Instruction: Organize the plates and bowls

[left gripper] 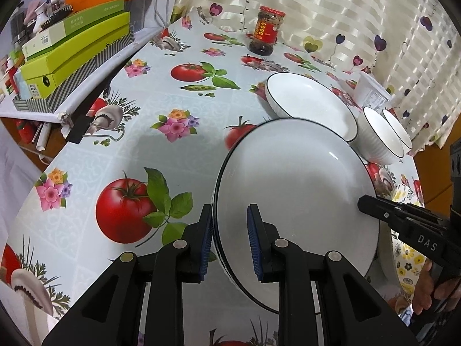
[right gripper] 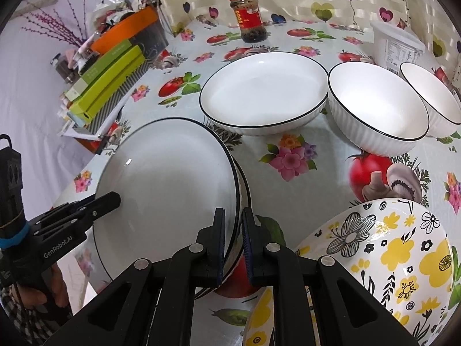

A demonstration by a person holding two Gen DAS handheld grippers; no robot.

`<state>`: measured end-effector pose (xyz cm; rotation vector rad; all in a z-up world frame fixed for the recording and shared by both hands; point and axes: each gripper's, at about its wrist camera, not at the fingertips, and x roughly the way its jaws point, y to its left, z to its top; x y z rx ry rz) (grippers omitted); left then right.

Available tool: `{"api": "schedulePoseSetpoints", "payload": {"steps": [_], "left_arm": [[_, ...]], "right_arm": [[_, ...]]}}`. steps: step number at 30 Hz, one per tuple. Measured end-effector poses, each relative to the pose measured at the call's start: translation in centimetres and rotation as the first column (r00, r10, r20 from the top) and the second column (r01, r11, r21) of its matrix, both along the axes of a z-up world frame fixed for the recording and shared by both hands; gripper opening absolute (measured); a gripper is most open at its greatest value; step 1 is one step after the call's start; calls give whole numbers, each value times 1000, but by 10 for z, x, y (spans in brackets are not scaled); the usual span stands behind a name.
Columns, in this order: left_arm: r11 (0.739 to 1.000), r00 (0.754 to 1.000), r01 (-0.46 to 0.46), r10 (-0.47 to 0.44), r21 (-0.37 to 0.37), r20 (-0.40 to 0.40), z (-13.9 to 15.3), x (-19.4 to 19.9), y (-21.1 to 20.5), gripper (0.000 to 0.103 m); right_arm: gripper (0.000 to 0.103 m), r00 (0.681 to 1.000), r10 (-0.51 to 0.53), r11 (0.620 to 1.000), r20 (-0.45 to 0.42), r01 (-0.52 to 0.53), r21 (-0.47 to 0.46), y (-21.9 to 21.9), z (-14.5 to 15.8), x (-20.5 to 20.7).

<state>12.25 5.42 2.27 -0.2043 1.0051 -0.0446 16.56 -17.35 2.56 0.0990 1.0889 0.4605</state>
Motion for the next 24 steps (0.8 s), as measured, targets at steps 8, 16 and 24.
{"api": "schedulePoseSetpoints", "payload": {"steps": [8, 16, 24], "left_arm": [[1000, 1000, 4, -4, 4, 11, 1, 0, -1, 24], [1000, 1000, 5, -5, 1, 10, 2, 0, -1, 24], [998, 999, 27, -25, -53, 38, 9, 3, 1, 25]], "right_arm": [[15, 1000, -6, 1000, 12, 6, -4, -2, -1, -1], [17, 998, 21, 998, 54, -18, -62, 4, -1, -6], [40, 988, 55, 995, 144, -42, -92, 9, 16, -12]]}}
